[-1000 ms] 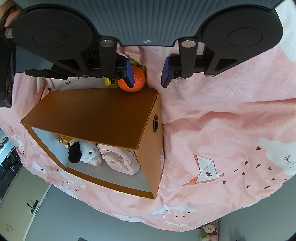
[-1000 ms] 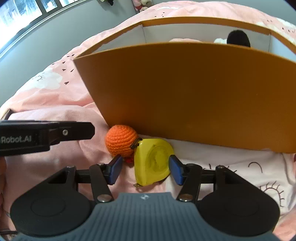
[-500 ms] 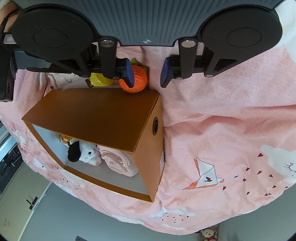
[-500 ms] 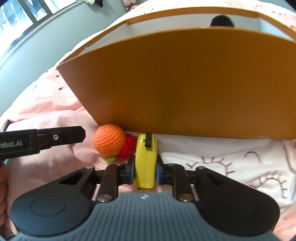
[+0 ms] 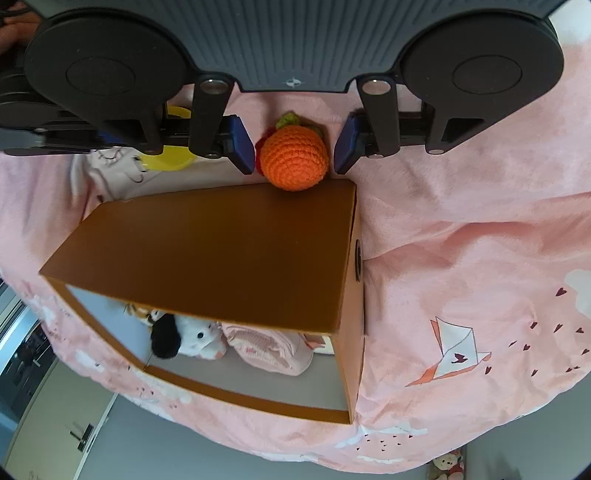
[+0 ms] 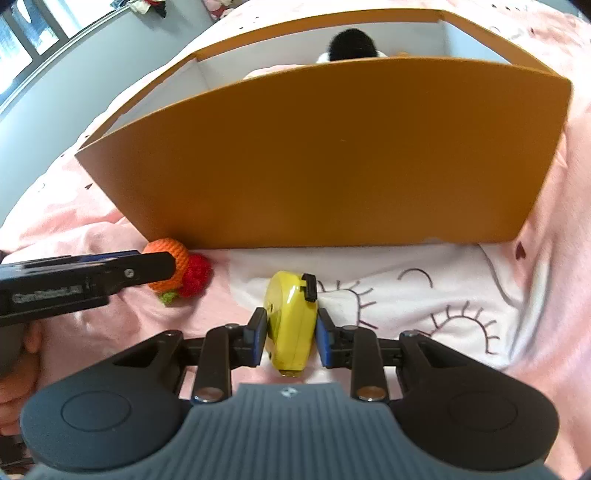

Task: Organize objects
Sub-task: 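Grasp the orange knitted ball with the left tool while the right tool grasps the yellow tape measure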

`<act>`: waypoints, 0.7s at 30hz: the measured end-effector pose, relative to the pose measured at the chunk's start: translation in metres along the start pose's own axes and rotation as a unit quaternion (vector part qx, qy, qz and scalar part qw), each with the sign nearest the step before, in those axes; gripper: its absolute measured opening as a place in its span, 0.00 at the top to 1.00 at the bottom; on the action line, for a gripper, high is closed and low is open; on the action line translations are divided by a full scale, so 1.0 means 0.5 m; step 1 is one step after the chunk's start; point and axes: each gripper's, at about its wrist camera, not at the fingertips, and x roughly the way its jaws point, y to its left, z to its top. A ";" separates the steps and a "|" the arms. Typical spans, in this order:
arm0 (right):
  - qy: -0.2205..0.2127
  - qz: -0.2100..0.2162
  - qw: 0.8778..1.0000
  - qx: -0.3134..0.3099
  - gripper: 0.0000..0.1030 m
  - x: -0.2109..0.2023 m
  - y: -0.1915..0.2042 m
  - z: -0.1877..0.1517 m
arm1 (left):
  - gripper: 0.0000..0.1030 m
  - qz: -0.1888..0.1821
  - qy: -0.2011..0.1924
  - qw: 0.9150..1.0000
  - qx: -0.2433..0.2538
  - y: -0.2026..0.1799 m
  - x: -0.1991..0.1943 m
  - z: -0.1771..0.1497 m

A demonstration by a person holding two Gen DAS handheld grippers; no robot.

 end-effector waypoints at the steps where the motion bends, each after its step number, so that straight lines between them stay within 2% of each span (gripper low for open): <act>1: 0.000 0.001 1.000 0.004 0.70 -0.002 -0.005 0.000 | 0.44 0.002 0.002 1.000 0.001 -0.001 0.006 0.000; 4: -0.005 0.002 1.000 0.012 0.69 -0.027 -0.016 -0.002 | 0.44 0.004 0.008 1.000 0.006 -0.003 0.020 0.000; 9: -0.007 0.009 1.000 0.026 0.69 -0.034 -0.037 0.004 | 0.52 -0.004 0.010 1.000 0.010 -0.003 0.026 -0.004; 13: -0.003 0.021 0.999 0.026 0.76 -0.026 -0.035 0.005 | 0.54 -0.007 0.006 1.000 0.018 -0.003 0.020 -0.009; 17: -0.014 0.022 0.999 0.022 0.77 -0.041 -0.026 0.007 | 0.55 -0.008 -0.001 0.999 0.032 -0.009 -0.003 -0.016; 21: -0.037 0.025 0.999 0.010 0.78 -0.092 -0.014 0.013 | 0.55 -0.032 -0.012 0.998 0.051 -0.026 -0.047 -0.012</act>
